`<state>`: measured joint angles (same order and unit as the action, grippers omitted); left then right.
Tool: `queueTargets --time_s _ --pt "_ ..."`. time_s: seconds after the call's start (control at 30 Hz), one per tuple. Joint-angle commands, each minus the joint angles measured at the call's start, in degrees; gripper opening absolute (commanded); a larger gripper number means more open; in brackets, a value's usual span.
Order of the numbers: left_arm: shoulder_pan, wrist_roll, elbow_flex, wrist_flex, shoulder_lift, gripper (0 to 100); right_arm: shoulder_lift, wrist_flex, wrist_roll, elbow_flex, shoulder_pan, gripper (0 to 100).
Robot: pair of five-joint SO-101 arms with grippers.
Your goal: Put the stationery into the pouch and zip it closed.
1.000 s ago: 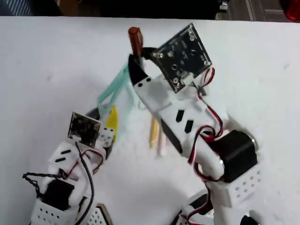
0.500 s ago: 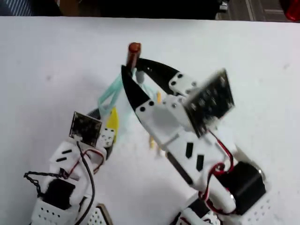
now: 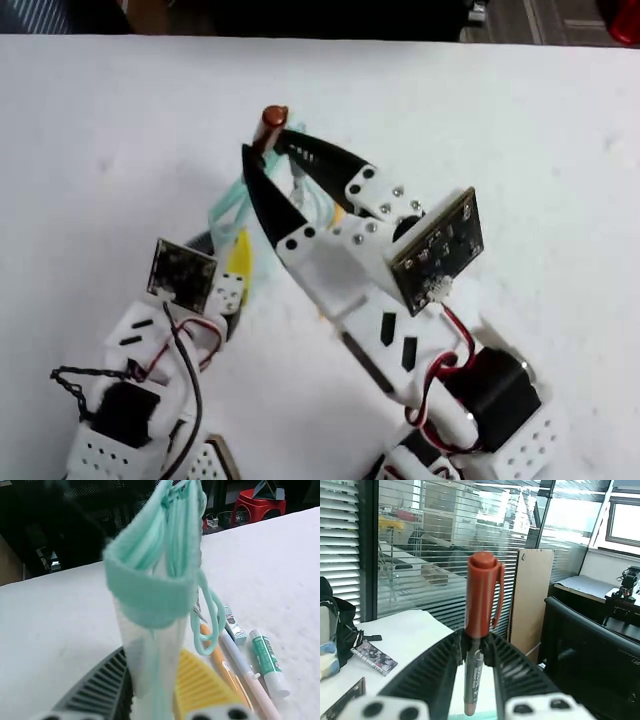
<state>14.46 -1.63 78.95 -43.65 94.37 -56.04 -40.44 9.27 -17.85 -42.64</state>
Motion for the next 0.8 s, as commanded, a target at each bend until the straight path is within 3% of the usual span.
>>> queueTargets --time_s 0.0,0.2,0.3,0.4,0.6,0.77 --pt "-0.9 0.4 -0.4 1.8 -0.2 2 -0.3 1.5 -0.5 0.4 -0.4 1.6" --pt "-1.1 0.6 -0.5 1.9 -0.2 6 0.3 2.2 -1.1 0.3 -0.3 1.6" --pt "-1.1 0.7 -0.5 1.5 -0.2 13 2.3 2.2 -6.5 1.1 -0.3 1.6" --pt "-1.2 0.7 -0.5 1.5 -0.2 13 3.3 1.8 -9.0 1.7 -0.3 1.6" --pt "-1.2 0.7 -0.5 1.5 -0.2 12 3.9 2.2 -8.6 1.5 0.0 1.6" --pt "-1.2 0.7 -0.5 1.5 -0.2 12 6.5 6.0 -6.4 -0.7 5.1 1.6"
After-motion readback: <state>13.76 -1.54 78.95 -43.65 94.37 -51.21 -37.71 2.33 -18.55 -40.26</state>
